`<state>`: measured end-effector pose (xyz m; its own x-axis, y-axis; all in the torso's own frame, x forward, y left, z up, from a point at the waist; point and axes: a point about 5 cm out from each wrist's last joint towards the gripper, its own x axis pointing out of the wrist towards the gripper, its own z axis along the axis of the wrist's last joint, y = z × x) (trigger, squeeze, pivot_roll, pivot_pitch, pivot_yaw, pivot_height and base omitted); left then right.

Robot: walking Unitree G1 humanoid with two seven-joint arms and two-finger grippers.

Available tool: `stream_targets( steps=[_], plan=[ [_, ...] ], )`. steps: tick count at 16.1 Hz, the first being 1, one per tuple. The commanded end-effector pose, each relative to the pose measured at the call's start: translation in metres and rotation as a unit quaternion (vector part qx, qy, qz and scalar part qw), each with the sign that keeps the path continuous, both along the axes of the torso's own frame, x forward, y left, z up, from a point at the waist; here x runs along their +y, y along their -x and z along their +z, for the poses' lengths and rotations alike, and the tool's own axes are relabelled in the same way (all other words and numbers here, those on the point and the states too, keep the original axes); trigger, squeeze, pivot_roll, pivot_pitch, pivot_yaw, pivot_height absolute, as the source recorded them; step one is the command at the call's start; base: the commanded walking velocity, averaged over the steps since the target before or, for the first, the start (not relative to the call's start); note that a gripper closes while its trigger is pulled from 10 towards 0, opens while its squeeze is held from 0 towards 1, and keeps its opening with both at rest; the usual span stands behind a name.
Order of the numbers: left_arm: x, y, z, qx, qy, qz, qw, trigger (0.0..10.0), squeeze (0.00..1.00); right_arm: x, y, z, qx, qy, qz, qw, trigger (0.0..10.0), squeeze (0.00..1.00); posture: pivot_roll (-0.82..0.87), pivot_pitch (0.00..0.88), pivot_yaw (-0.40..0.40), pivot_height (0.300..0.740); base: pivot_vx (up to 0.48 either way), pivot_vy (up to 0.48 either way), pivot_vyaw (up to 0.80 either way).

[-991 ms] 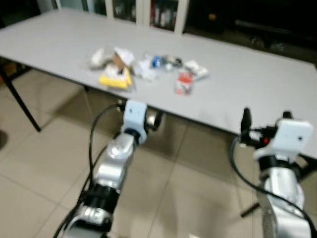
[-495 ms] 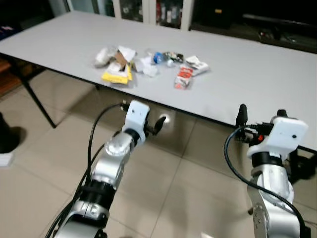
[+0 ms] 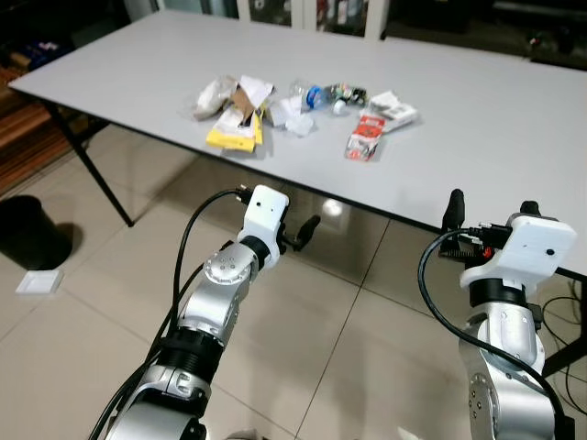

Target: Picking trash to rubbish bin

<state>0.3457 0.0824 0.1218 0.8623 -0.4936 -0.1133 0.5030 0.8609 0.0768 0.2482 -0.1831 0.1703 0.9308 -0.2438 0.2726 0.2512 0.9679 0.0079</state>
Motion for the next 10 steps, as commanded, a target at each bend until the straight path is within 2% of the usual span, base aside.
stream_targets(
  steps=[1,6,10],
  plan=[
    [-0.0002,-0.0029,0.0022,-0.002,0.002,0.002,1.000,10.0,0.00,-0.0008,0.0009,0.0000,0.000,0.003,-0.002,1.000,10.0,0.00,0.17,0.046,0.038,0.740,0.000,0.000,0.00],
    [0.0028,-0.0060,0.0045,-0.007,0.023,0.029,0.999,10.0,0.00,-0.0036,0.0042,0.0013,0.005,0.015,0.004,1.000,10.0,0.00,0.16,0.053,0.012,0.740,0.000,0.000,0.00],
    [0.0028,-0.0079,0.0116,-0.020,0.046,0.034,0.998,10.0,0.00,-0.0027,0.0057,0.0021,0.008,0.022,0.014,1.000,10.0,0.00,0.15,0.055,-0.003,0.740,0.357,0.000,0.00]
  ],
)
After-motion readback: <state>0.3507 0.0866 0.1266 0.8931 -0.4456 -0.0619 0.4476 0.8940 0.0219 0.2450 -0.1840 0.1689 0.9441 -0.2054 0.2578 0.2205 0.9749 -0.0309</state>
